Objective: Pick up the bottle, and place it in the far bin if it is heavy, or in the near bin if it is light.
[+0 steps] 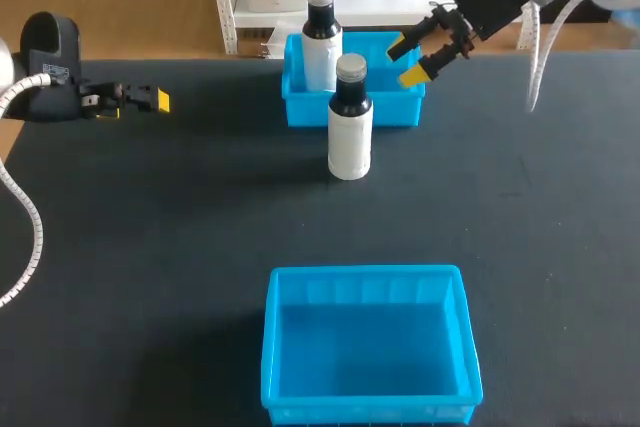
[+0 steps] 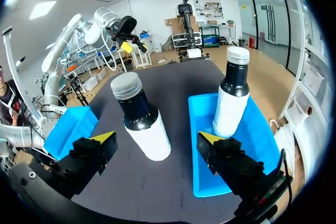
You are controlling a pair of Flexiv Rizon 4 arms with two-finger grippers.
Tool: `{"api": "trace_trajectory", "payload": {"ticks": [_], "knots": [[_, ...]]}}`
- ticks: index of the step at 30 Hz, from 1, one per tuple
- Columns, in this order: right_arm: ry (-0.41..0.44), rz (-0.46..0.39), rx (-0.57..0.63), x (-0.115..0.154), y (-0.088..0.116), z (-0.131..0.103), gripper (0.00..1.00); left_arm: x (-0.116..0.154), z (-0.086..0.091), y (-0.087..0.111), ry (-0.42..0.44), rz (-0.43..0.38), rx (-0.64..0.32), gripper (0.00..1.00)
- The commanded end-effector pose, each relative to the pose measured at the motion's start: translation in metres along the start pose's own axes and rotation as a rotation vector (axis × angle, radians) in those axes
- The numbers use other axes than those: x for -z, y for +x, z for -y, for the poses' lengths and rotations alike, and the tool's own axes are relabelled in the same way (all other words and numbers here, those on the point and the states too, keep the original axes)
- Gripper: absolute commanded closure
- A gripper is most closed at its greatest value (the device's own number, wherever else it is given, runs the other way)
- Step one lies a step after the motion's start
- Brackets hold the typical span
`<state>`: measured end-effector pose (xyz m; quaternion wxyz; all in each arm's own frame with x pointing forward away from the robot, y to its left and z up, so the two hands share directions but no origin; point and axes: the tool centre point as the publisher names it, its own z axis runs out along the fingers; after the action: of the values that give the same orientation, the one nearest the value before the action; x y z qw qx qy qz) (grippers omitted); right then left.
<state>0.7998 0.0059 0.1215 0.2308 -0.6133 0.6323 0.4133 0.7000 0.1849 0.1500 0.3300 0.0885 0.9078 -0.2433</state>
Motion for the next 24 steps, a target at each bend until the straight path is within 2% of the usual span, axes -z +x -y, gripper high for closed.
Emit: {"api": "trace_trajectory", "payload": {"ticks": [1, 24], "knots": [[0.074, -0.006, 0.003, -0.009, -0.004, -0.018, 0.0, 0.0, 0.0, 0.0, 0.0, 0.0, 0.0, 0.0], [0.188, -0.022, -0.01, -0.047, -0.016, -0.046, 0.0, 0.0, 0.0, 0.0, 0.0, 0.0, 0.0, 0.0]]}}
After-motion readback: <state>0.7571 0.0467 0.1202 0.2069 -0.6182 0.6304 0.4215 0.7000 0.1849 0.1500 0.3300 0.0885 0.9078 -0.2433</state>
